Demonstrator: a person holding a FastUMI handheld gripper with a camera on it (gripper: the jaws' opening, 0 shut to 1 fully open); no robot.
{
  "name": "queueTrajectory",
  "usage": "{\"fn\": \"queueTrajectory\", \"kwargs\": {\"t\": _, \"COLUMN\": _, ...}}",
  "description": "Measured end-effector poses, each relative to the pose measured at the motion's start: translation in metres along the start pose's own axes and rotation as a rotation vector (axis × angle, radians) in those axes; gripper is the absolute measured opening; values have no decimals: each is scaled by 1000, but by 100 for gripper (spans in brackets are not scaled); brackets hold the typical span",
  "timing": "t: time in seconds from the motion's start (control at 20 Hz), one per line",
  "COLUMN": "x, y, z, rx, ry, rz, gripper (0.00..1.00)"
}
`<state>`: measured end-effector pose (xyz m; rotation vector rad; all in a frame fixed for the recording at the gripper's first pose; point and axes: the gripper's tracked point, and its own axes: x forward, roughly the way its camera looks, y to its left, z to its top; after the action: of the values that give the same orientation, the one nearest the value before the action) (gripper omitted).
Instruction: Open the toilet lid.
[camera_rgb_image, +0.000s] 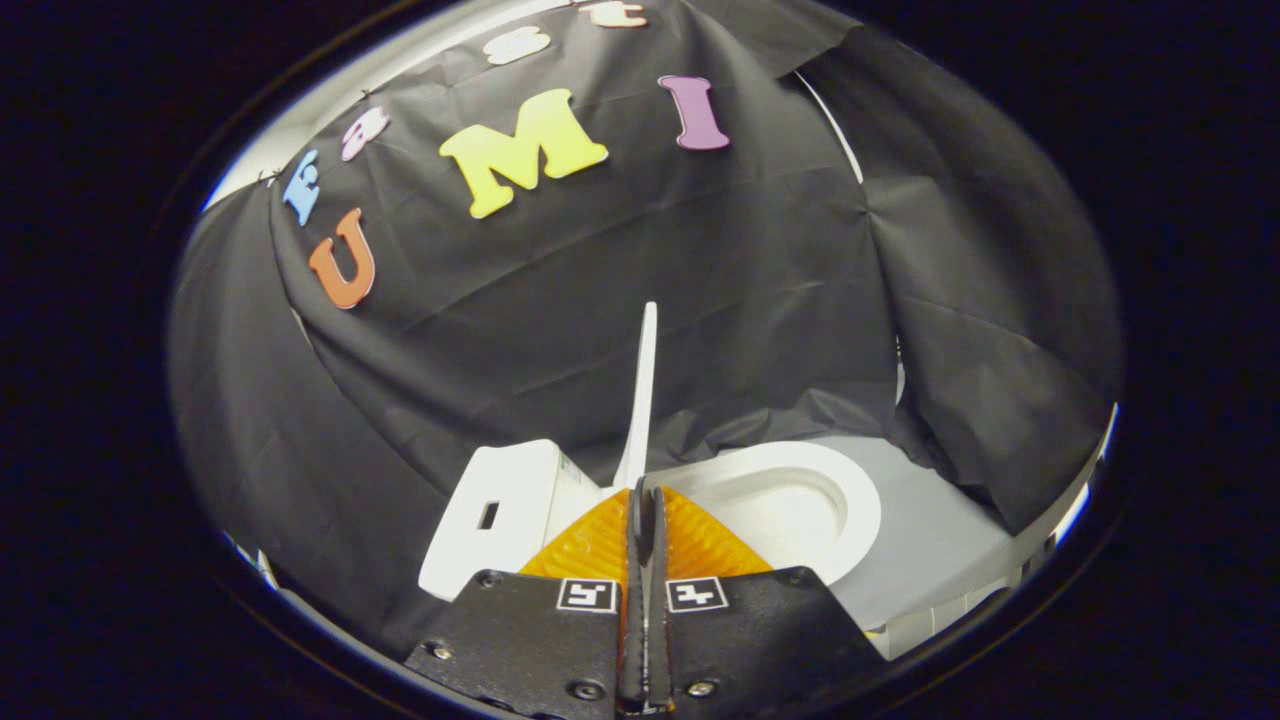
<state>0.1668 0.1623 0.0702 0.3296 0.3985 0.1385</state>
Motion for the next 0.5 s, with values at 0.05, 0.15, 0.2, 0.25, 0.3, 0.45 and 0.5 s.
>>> {"fn": "queueTrajectory", "kwargs": {"t": 0.05, "x": -1, "y": 6, "z": 0, "rx": -6, "ry": -2, "rz": 2, "gripper": 5}}
{"fn": "queueTrajectory", "kwargs": {"t": 0.15, "x": -3, "y": 12, "z": -3, "rx": -20, "ry": -5, "rz": 2, "gripper": 5}}
{"fn": "queueTrajectory", "kwargs": {"t": 0.2, "x": -3, "y": 14, "z": -3, "rx": -25, "ry": -5, "rz": 0, "gripper": 5}}
{"fn": "queueTrajectory", "kwargs": {"t": 0.25, "x": -2, "y": 19, "z": -2, "rx": -25, "ry": -5, "rz": 4, "gripper": 5}}
{"fn": "queueTrajectory", "kwargs": {"t": 0.3, "x": -1, "y": 24, "z": -2, "rx": -32, "ry": -8, "rz": 9, "gripper": 5}}
{"fn": "queueTrajectory", "kwargs": {"t": 0.45, "x": -2, "y": 40, "z": -5, "rx": -61, "ry": -15, "rz": 18, "gripper": 5}}
{"fn": "queueTrajectory", "kwargs": {"t": 0.5, "x": -2, "y": 45, "z": -6, "rx": -72, "ry": -18, "rz": 20, "gripper": 5}}
